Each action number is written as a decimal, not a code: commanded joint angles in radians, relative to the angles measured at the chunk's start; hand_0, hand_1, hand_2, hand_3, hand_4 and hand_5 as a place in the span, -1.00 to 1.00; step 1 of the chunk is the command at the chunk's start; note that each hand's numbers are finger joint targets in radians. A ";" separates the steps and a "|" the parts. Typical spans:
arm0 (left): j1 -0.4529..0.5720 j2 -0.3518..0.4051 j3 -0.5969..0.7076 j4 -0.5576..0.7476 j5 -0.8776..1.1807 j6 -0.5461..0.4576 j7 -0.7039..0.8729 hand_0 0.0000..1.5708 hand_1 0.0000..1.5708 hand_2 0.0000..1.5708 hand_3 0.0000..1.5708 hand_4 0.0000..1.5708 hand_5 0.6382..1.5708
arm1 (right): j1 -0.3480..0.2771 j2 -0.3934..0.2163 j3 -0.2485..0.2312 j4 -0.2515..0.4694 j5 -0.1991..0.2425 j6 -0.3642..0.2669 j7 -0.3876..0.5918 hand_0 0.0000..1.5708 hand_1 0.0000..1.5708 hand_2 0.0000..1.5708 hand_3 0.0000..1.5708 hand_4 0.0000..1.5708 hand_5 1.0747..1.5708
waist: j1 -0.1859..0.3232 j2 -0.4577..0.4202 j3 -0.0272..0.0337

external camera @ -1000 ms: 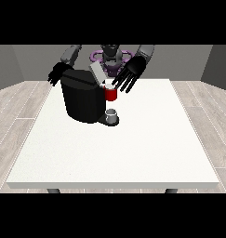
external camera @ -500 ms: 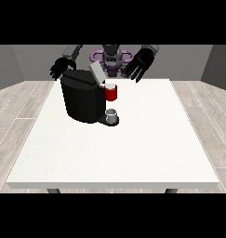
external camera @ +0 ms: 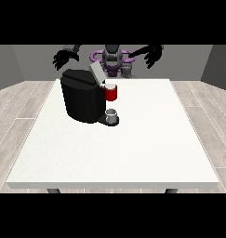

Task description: Insert the coffee pod into the coffee machine and close the lid

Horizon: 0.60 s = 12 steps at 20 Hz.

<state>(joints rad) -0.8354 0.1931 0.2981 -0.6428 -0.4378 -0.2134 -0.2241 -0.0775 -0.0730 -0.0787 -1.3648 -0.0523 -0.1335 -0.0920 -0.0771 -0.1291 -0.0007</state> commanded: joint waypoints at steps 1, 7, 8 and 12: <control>0.083 -0.033 0.059 -0.016 0.086 -0.013 -0.028 -1.00 -1.00 -1.00 -1.00 -1.00 1.00 | -0.005 -0.057 -0.007 -0.050 -0.031 0.065 0.070 -1.00 -1.00 -1.00 -1.00 -0.56 1.00 | 0.041 -0.084 -0.0001; 0.183 -0.101 0.065 -0.041 0.145 -0.047 0.002 -1.00 -1.00 -1.00 -1.00 -0.89 1.00 | -0.082 -0.103 -0.006 -0.103 -0.032 0.088 0.142 -1.00 -1.00 -1.00 -1.00 -1.00 1.00 | 0.127 -0.150 0.0006; 0.230 -0.134 0.065 -0.044 0.151 -0.024 -0.035 -1.00 -1.00 -1.00 -1.00 -1.00 1.00 | -0.078 -0.087 0.013 -0.115 -0.015 0.079 0.112 -1.00 -1.00 -1.00 -1.00 -0.95 1.00 | 0.130 -0.138 0.0005; 0.198 -0.122 0.073 -0.114 0.206 -0.056 -0.005 -1.00 -1.00 -1.00 -1.00 -1.00 1.00 | -0.159 -0.090 0.020 -0.110 -0.031 0.113 0.120 -1.00 -1.00 -1.00 -1.00 -1.00 1.00 | 0.158 -0.065 0.0007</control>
<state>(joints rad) -0.6535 0.0822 0.3589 -0.7128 -0.2771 -0.2604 -0.2272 -0.1846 -0.1581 -0.0690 -1.4591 -0.0779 -0.0437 0.0268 0.0586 -0.2263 -0.0001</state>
